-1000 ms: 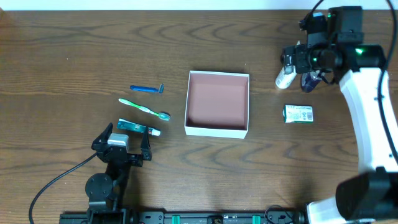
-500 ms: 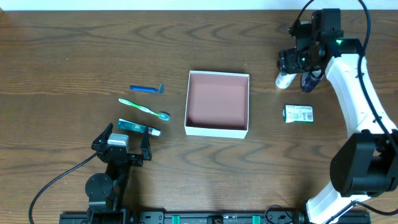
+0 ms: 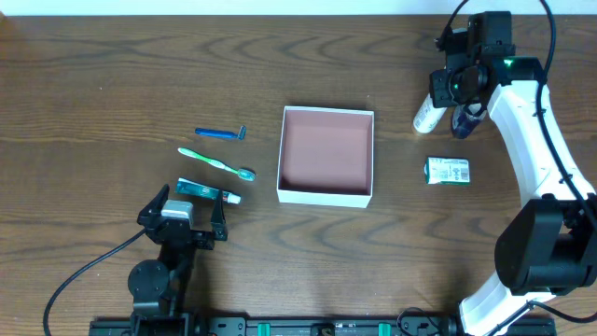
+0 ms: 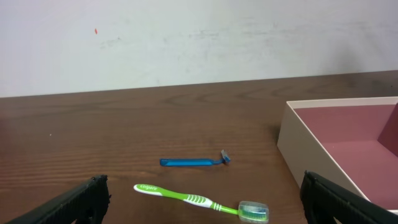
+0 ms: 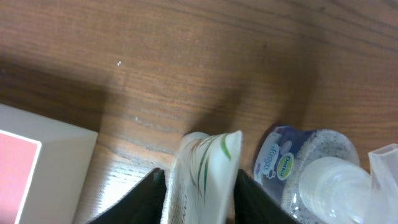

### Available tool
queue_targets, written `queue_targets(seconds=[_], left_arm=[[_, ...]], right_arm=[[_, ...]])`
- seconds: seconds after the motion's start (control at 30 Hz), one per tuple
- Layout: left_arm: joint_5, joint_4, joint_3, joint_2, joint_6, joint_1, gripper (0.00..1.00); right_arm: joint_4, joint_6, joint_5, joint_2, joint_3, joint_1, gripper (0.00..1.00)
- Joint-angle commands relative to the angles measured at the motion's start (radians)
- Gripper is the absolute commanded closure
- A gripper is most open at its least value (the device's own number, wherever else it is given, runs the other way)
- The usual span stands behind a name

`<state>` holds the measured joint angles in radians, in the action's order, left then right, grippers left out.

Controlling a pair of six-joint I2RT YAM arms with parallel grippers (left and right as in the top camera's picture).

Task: Pack container
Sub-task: 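Reach the right gripper to the white lotion tube and grasp it, then carry the lotion tube into the box and stand it upright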

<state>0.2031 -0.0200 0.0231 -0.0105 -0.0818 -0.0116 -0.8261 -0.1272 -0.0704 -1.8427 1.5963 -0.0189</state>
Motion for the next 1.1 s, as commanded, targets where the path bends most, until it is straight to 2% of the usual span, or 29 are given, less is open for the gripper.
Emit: queue_targets(seconds=[0.0, 0.13, 0.17, 0.47, 0.8, 1.07], left_arm=[[0.014, -0.032, -0.019, 0.005, 0.001, -0.005, 0.02], [0.014, -0.032, -0.019, 0.005, 0.001, -0.005, 0.02], [0.014, -0.032, -0.019, 0.005, 0.001, -0.005, 0.02], [0.014, -0.032, -0.019, 0.005, 0.001, -0.005, 0.02], [0.014, -0.032, -0.019, 0.005, 0.001, -0.005, 0.02], [0.014, -0.032, -0.019, 0.005, 0.001, -0.005, 0.02]], right_arm=[[-0.005, -0.001, 0.011, 0.0, 0.015, 0.001, 0.73], [-0.01, -0.001, 0.011, 0.0, 0.016, 0.001, 0.96], [-0.012, -0.001, 0.011, 0.0, 0.016, 0.001, 0.99], [-0.068, 0.045, 0.015, 0.058, 0.066, 0.0, 0.99], [-0.116, 0.104, -0.03, 0.32, 0.141, -0.016, 0.99], [-0.134, 0.208, -0.084, 0.472, 0.141, -0.157, 0.99]])
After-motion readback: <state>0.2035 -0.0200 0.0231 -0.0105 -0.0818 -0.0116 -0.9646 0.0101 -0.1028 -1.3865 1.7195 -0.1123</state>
